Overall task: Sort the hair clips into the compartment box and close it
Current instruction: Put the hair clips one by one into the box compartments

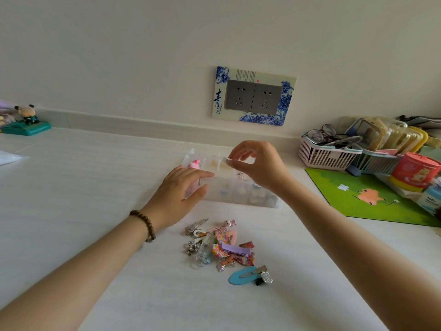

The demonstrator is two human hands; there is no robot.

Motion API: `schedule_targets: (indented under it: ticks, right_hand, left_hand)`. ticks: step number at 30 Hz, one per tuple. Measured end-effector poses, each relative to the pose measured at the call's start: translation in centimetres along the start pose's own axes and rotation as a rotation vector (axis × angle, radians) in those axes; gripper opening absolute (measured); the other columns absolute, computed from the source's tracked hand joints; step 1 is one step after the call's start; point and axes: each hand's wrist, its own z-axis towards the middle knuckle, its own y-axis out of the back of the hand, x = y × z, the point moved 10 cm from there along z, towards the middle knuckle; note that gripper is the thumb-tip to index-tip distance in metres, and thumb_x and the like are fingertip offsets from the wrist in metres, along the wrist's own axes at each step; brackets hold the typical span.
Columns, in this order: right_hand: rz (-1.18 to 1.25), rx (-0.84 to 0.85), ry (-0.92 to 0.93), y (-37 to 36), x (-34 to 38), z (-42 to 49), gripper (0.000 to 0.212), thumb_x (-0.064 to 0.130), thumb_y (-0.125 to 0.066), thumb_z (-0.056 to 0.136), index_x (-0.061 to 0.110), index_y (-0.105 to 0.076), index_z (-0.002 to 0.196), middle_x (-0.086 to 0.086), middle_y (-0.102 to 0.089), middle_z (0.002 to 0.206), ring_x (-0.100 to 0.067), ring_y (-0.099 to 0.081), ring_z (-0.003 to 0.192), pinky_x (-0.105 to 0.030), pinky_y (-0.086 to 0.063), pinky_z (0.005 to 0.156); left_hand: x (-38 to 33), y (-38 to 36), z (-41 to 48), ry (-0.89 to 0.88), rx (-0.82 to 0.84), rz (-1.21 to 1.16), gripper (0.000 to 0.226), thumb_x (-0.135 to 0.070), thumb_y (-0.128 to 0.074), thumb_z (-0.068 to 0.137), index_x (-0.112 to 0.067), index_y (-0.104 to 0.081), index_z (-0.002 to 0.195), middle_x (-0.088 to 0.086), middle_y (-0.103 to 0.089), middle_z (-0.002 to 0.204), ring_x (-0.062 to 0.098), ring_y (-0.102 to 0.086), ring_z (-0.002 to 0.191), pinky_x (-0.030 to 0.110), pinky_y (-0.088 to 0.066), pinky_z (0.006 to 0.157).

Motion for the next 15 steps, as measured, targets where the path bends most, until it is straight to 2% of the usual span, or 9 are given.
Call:
schedule_targets:
  ticks: [3,5,7,8,11,15]
  right_hand:
    - [-0.063,0.086,-0.052,-2.4,-1.2,0.3,0.009,0.02,-0.071,0.08,0.014,-0.069,0.087,0.003,-0.07,0.087,-0.009,-0.062,0.083,-0.019,-0.048,0.077]
    - [-0.061,0.037,-0.036,-2.1,-1.1,-0.5,0.009,0.022,-0.069,0.082,0.016,-0.07,0.089,0.005,-0.071,0.089,-0.01,-0.063,0.087,-0.021,-0.047,0.079]
    - [-0.001,-0.017,0.009,-1.2,-0.5,-1.8,0.007,0.026,-0.067,0.082,0.022,-0.07,0.088,0.01,-0.071,0.088,-0.006,-0.064,0.083,-0.019,-0.047,0.076]
    - [0.052,0.014,0.022,-1.2,-0.2,-2.7,0.007,0.028,-0.066,0.082,0.026,-0.07,0.087,0.012,-0.071,0.087,-0.004,-0.064,0.08,-0.018,-0.05,0.073]
    - [0.113,0.251,-0.031,-3.3,-0.7,-5.7,0.01,0.036,-0.066,0.079,0.033,-0.069,0.088,0.017,-0.07,0.086,-0.002,-0.065,0.076,-0.017,-0.055,0.071]
    - [0.027,0.344,-0.126,-5.0,-3.4,-7.8,0.023,0.038,-0.07,0.076,0.028,-0.071,0.097,0.011,-0.07,0.094,-0.003,-0.061,0.077,-0.014,-0.047,0.065]
  left_hand:
    - [-0.1,0.0,0.0,0.001,0.013,-0.013,0.033,-0.041,-0.041,0.091,-0.031,-0.051,0.121,-0.02,-0.048,0.12,-0.007,-0.033,0.117,0.014,-0.006,0.106]
    - [-0.1,0.0,0.0,0.003,0.017,-0.019,0.031,-0.038,-0.043,0.092,-0.03,-0.051,0.121,-0.019,-0.049,0.121,-0.005,-0.034,0.119,0.018,-0.008,0.108]
    - [-0.1,0.1,0.0,0.001,0.011,-0.02,0.034,-0.043,-0.041,0.09,-0.031,-0.052,0.12,-0.022,-0.047,0.12,-0.006,-0.034,0.118,0.014,-0.006,0.107]
    - [-0.1,0.2,0.0,-0.003,0.009,-0.018,0.037,-0.047,-0.039,0.089,-0.031,-0.052,0.12,-0.023,-0.047,0.12,-0.008,-0.033,0.116,0.01,-0.004,0.105]
    - [-0.2,0.2,0.1,-0.025,0.008,-0.001,0.041,-0.051,-0.035,0.088,-0.031,-0.052,0.12,-0.022,-0.045,0.12,-0.009,-0.032,0.117,0.005,-0.002,0.102]
    - [-0.2,0.2,0.1,-0.024,-0.01,-0.01,0.035,-0.042,-0.04,0.089,-0.03,-0.053,0.119,-0.022,-0.045,0.12,-0.006,-0.034,0.118,0.009,-0.005,0.104]
